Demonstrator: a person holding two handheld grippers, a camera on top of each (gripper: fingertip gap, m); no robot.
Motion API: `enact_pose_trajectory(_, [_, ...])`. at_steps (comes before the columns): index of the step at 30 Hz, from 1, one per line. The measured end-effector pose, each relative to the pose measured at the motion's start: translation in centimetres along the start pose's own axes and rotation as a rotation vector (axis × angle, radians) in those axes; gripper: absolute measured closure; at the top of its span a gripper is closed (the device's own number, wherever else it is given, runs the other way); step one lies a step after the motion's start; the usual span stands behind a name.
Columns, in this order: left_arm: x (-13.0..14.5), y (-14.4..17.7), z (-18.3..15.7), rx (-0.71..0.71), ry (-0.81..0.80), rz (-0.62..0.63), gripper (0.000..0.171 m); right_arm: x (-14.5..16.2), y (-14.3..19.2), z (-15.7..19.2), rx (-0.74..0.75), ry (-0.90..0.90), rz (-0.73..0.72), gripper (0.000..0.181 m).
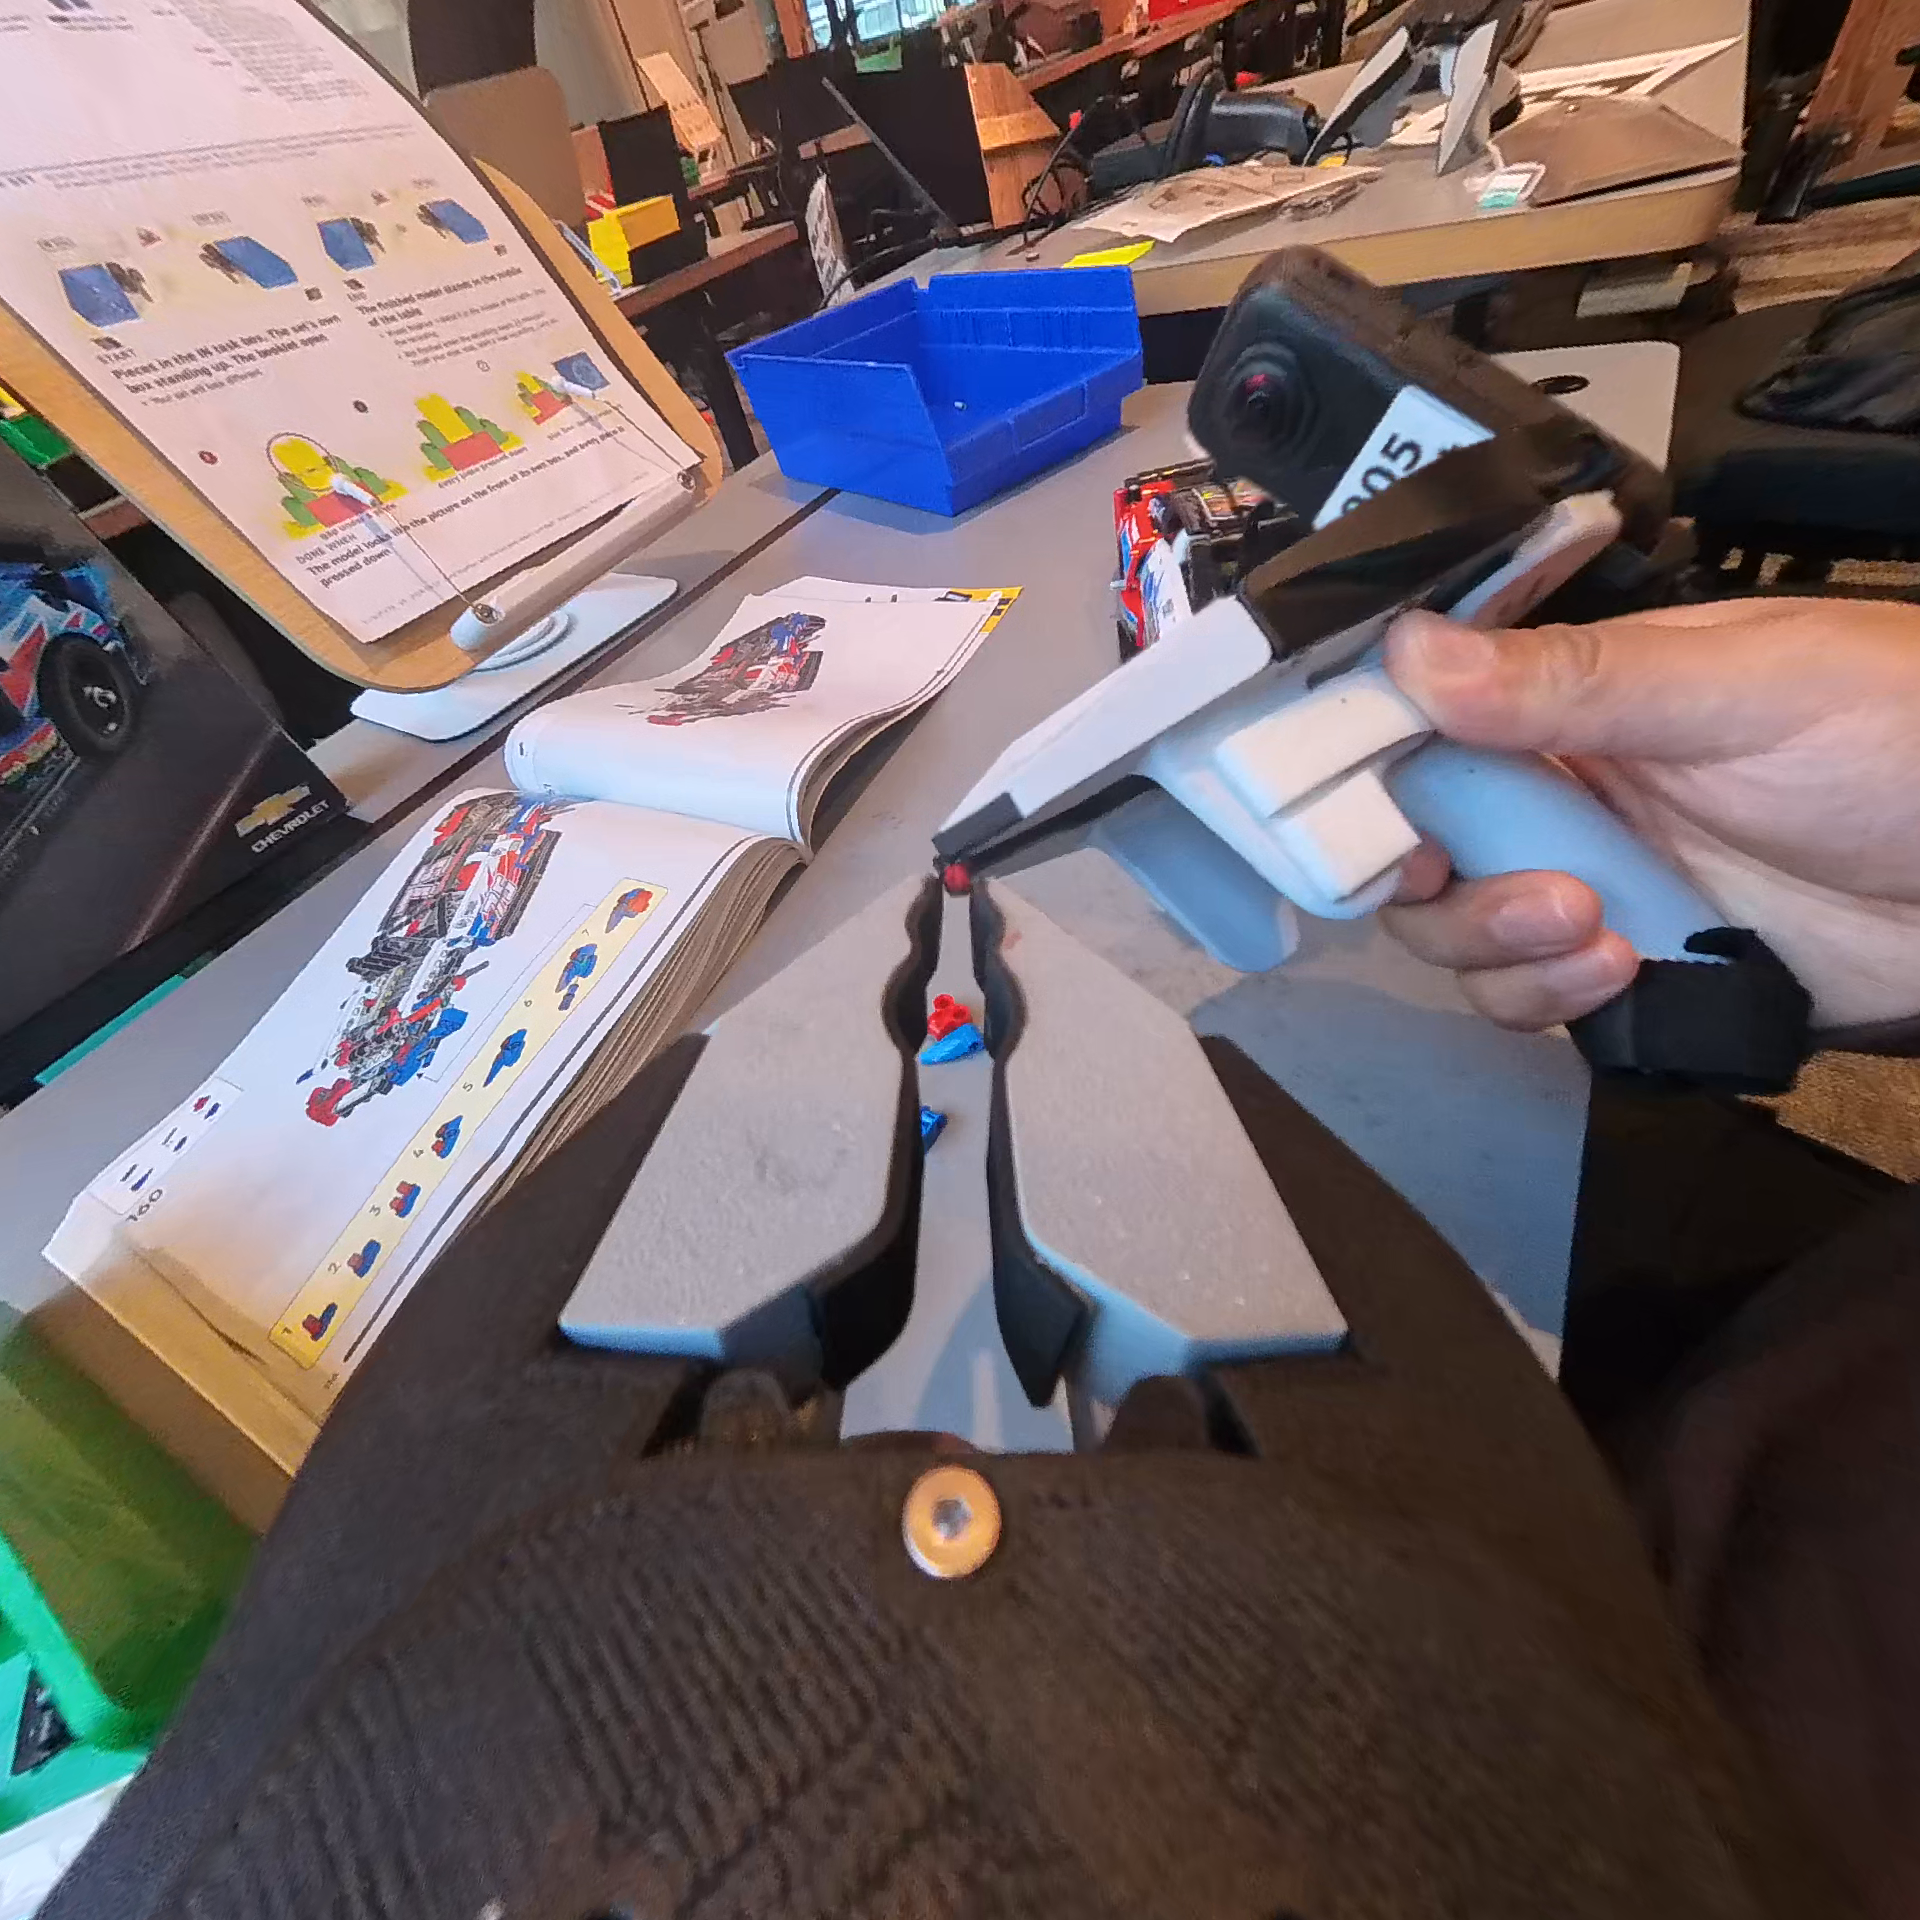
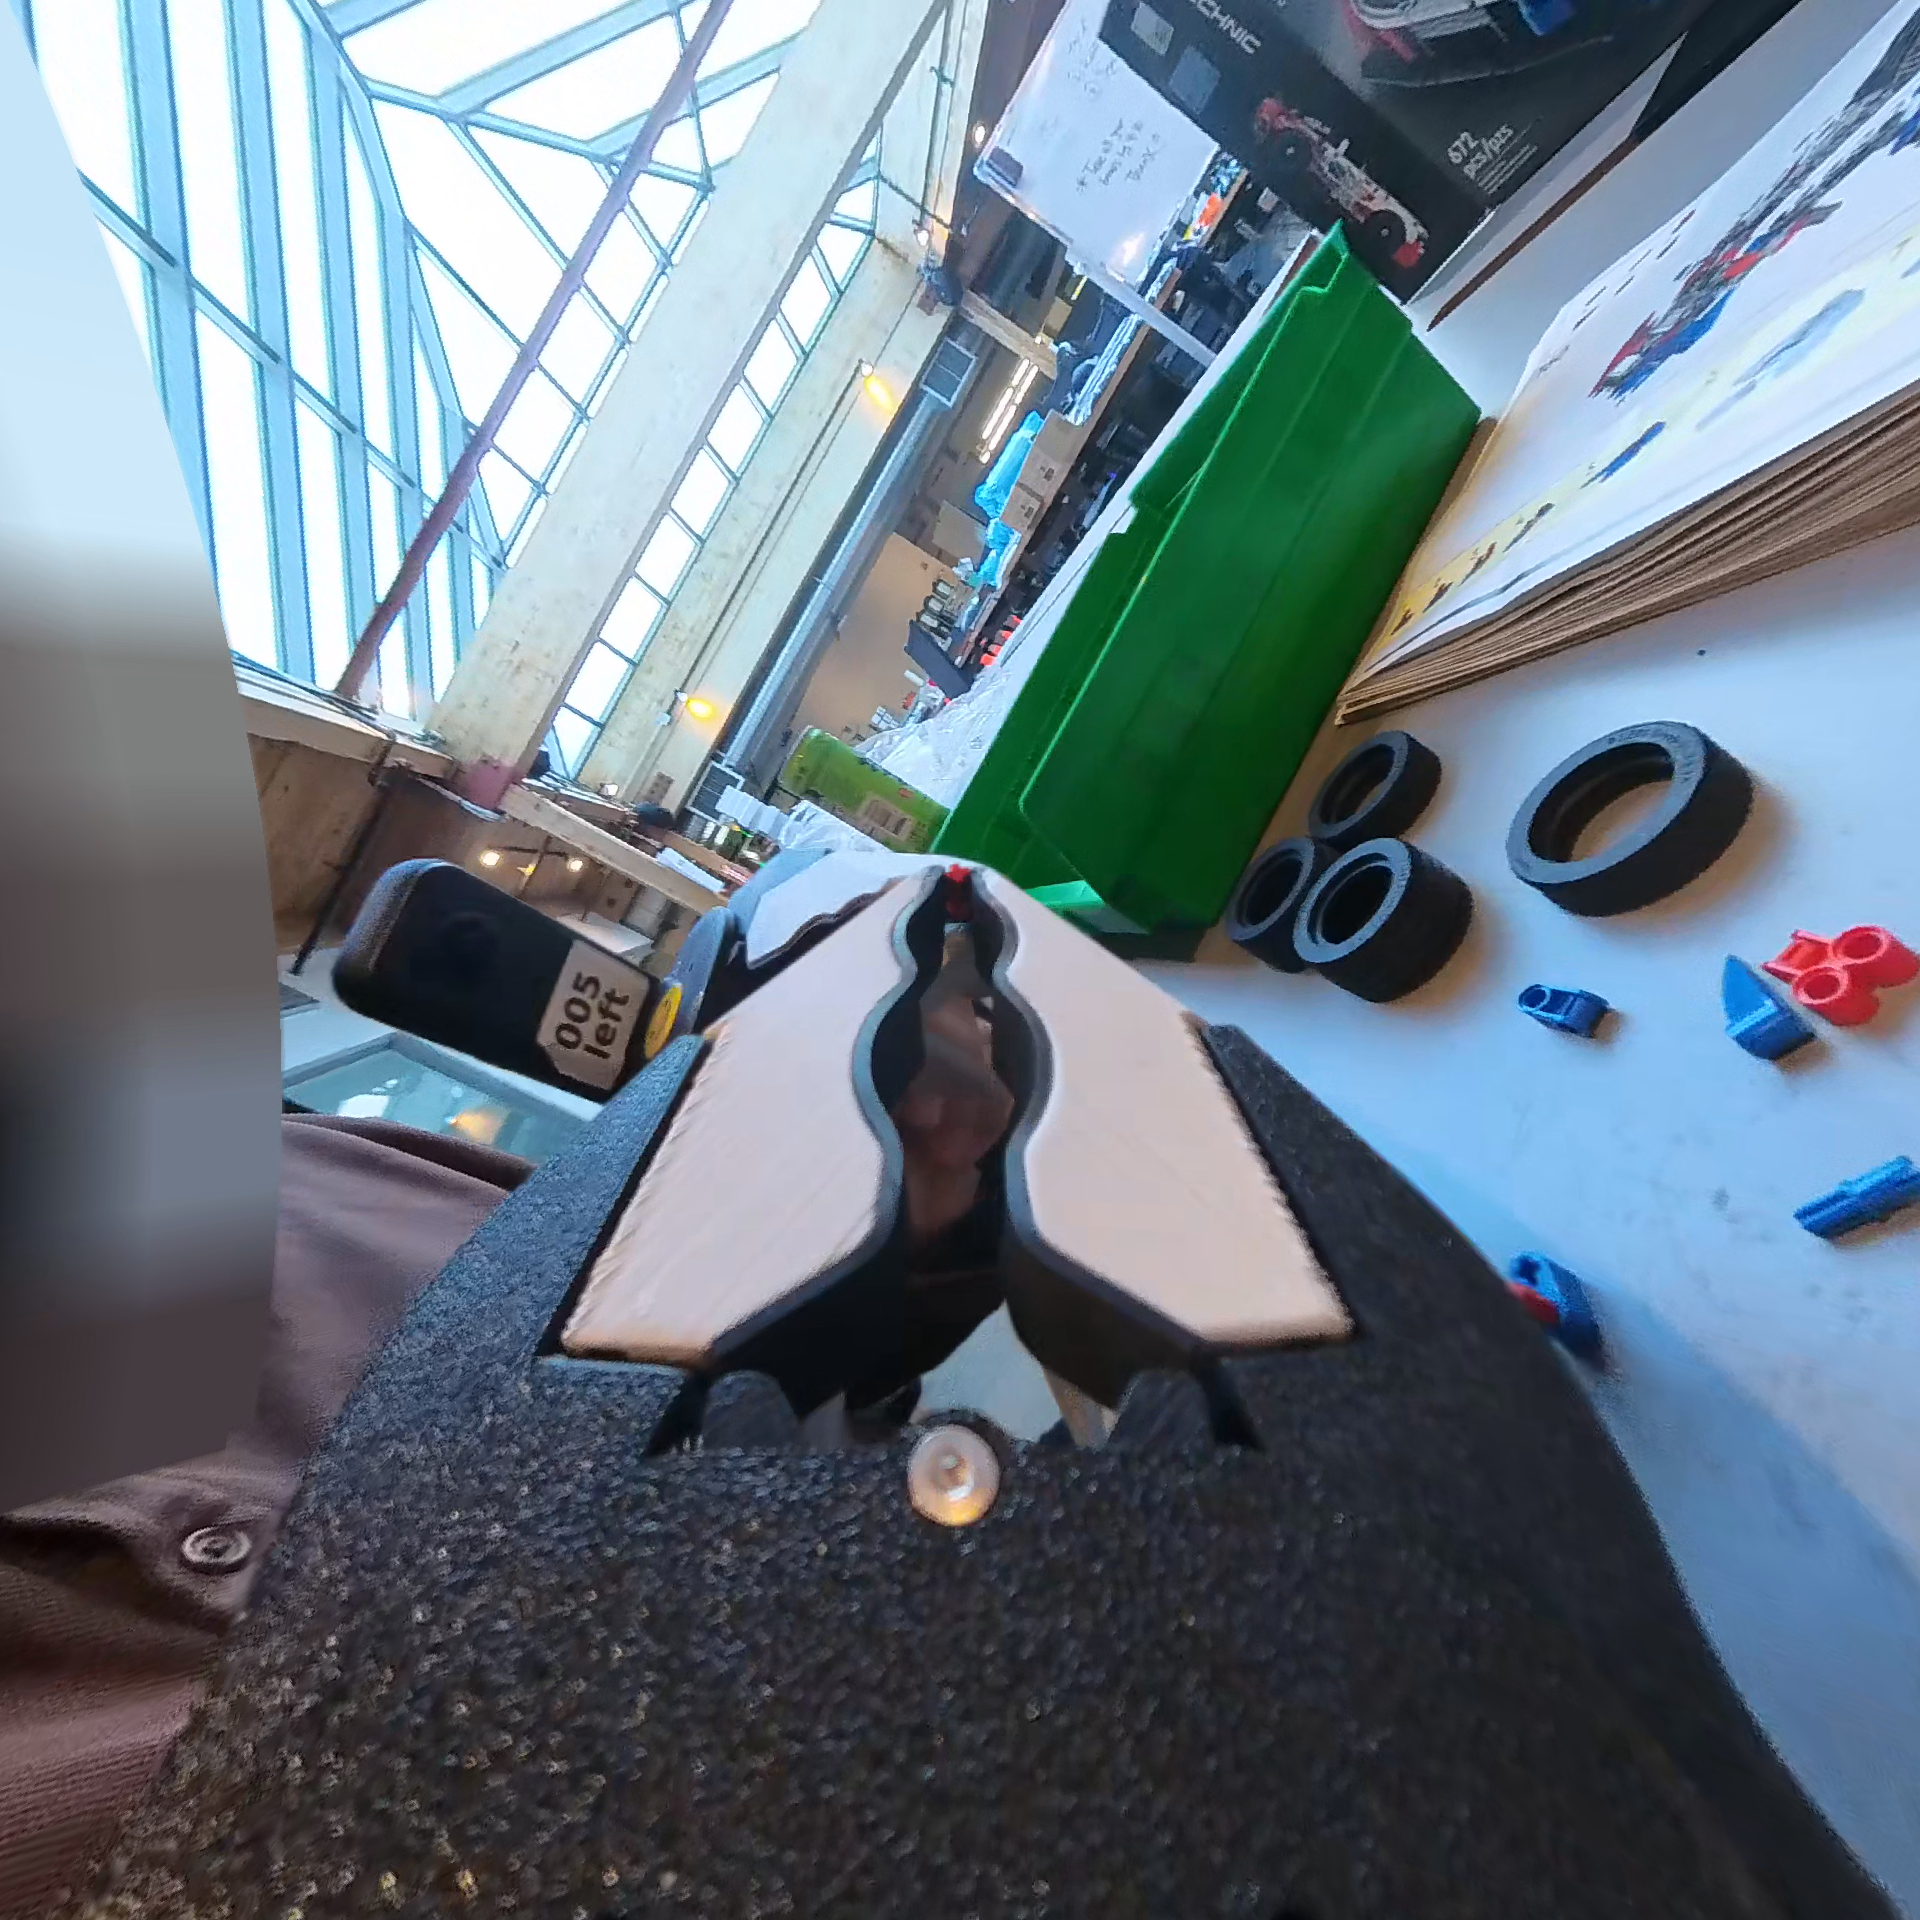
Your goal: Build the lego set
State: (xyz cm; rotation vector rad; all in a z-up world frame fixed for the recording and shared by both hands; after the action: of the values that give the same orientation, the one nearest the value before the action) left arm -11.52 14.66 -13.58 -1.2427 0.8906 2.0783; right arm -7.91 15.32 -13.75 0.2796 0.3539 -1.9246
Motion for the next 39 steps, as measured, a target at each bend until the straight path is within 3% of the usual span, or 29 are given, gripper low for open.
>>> enact_pose_trajectory(12, [1.9, -1.1, -1.1, 0.003, -0.035, 0.064, 0.171, 0.3, 1.1, -1.6, 0.283, 0.347, 0.054, 0.176])
enact_pose_trajectory(33, [2.1, -0.9, -2.3, 0.044, -0.154, 0.023, 0.171, 1.1, 1.9, -2.1, 0.198, 0.215, 0.099, 0.175])
enact_pose_trajectory(39, [2.2, -0.9, -2.5, 0.050, -0.122, 0.017, 0.171, 1.3, 1.9, -1.8, 0.219, 0.260, 0.110, 0.178])
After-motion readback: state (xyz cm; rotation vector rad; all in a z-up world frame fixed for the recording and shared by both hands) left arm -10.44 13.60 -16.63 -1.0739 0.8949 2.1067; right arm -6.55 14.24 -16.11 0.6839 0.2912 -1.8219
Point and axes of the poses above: each gripper's, where its closed fingertips meet, y back along the fingers, x out of its underside, z = x × y across the jaws, the point moved 3 cm from there along y, back along the fingers, and after that the axes turned 9 degrees about -y, right-handed, at the moved point
